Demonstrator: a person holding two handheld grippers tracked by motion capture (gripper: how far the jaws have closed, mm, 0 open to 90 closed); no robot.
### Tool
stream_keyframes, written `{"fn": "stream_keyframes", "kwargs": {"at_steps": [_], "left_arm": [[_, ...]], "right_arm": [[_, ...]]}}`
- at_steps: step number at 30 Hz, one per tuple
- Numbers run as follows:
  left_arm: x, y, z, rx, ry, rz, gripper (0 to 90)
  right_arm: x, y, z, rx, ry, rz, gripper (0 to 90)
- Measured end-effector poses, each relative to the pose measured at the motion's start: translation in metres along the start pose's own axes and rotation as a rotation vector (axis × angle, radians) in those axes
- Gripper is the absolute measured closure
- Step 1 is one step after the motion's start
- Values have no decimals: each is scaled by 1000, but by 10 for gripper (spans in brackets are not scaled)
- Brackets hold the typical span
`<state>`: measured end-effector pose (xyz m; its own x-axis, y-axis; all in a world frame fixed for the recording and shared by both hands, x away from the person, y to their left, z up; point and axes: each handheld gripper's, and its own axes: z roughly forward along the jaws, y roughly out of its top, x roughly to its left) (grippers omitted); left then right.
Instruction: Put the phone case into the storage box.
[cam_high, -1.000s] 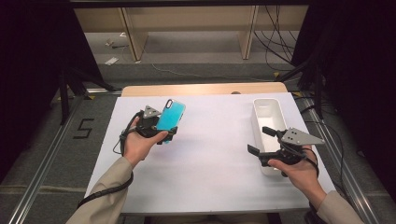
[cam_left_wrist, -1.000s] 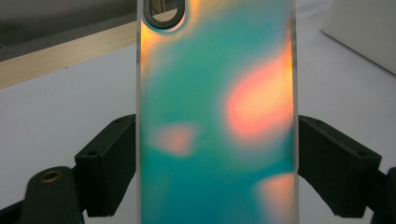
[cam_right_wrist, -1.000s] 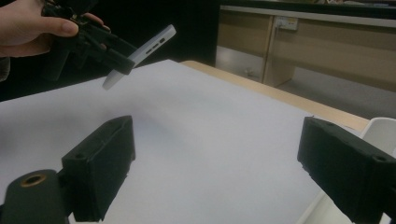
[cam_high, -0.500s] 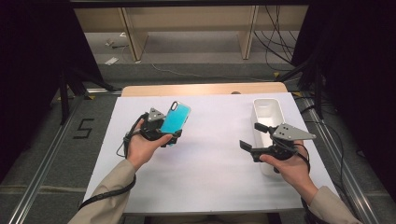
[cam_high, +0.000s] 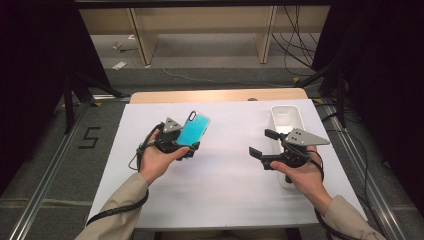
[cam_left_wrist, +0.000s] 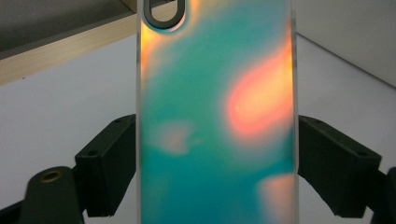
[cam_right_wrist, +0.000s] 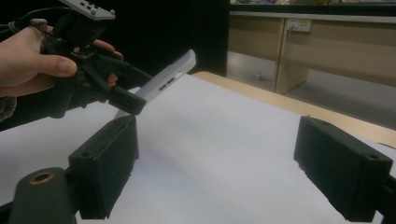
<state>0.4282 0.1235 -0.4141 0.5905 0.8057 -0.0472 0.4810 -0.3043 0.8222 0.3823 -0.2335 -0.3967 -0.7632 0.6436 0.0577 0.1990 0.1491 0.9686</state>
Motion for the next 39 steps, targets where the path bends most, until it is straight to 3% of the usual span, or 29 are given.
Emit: {"fn": "stream_keyframes", "kwargs": {"at_steps": [13, 39], "left_arm": [[-14, -1, 4, 3, -23, 26, 169], [-39, -3, 13, 16, -70, 64, 169]], "right_arm": [[6, 6, 19, 12, 5, -6, 149], [4, 15, 47, 24, -25, 7, 154]]}}
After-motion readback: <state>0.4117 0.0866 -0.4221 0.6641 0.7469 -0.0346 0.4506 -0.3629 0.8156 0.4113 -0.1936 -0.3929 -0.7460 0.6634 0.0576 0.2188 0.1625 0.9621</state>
